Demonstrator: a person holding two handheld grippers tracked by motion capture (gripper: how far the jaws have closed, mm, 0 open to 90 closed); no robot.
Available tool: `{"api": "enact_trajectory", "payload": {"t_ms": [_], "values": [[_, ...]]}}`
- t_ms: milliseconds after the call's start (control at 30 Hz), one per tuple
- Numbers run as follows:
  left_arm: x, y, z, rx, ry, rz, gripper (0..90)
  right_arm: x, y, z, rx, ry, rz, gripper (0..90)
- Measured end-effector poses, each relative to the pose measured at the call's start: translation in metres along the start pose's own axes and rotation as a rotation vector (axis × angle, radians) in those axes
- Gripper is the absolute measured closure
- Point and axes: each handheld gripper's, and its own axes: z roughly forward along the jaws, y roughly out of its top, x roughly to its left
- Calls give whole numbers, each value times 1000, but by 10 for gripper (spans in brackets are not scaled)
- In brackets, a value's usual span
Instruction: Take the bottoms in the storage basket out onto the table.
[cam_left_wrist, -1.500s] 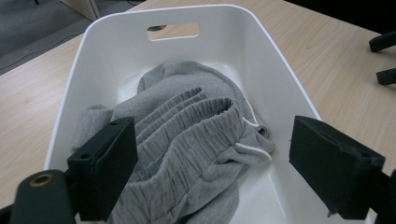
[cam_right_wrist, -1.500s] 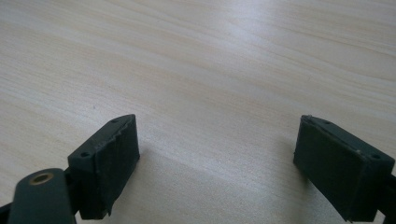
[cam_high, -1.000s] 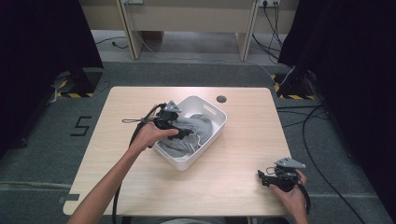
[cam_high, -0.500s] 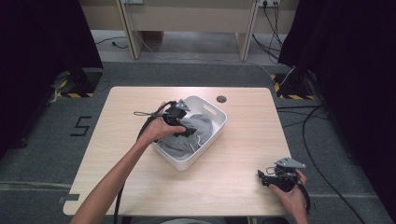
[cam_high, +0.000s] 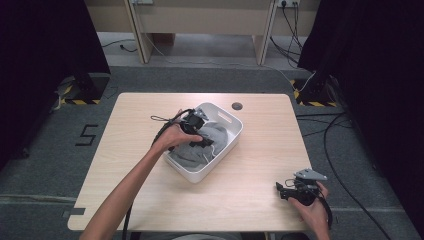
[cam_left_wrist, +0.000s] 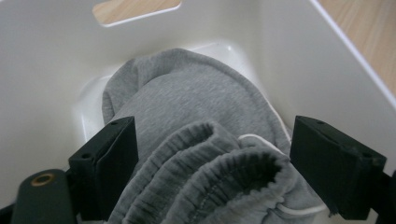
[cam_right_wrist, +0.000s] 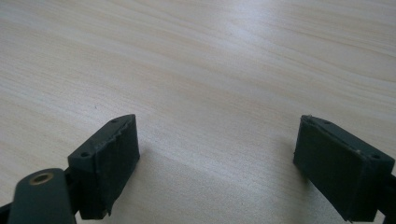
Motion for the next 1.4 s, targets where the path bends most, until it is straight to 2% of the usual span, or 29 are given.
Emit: {"api": "enact_trajectory", "payload": {"t_ms": [67,267,367,433,500,533,600,700,833,1000,1233,1300,1367,1400], "values": [[2,-1,3,-2,-5,-22,143,0,0,0,0,0,0,147],[4,-7,12,28,-34,-12,142,0,0,0,1,1,3,146],[5,-10,17,30,-32,-17,140,0,0,0,0,2,2,147],[5,-10,20,38,-17,-1,139,0,0,0,1,1,3,147],[5,-11,22,53,30,28,134,0,0,0,0,1,2,147],[5,-11,23,57,40,31,127,0,0,0,1,2,2,146],[6,-12,25,64,34,14,125,0,0,0,0,2,2,147],[7,-15,34,130,36,-25,58,0,0,0,0,3,1,147],[8,-15,41,156,54,-44,1,0,0,0,0,3,2,147],[11,-17,45,160,39,-73,0,0,0,0,0,3,1,147],[11,-18,49,171,41,-87,0,0,0,0,1,4,-1,147],[12,-19,50,173,37,-102,0,0,0,0,1,3,-1,147],[13,-20,53,180,22,-138,0,0,0,0,1,3,-1,147],[13,-20,53,180,22,-138,0,0,0,0,1,3,-1,147]]}}
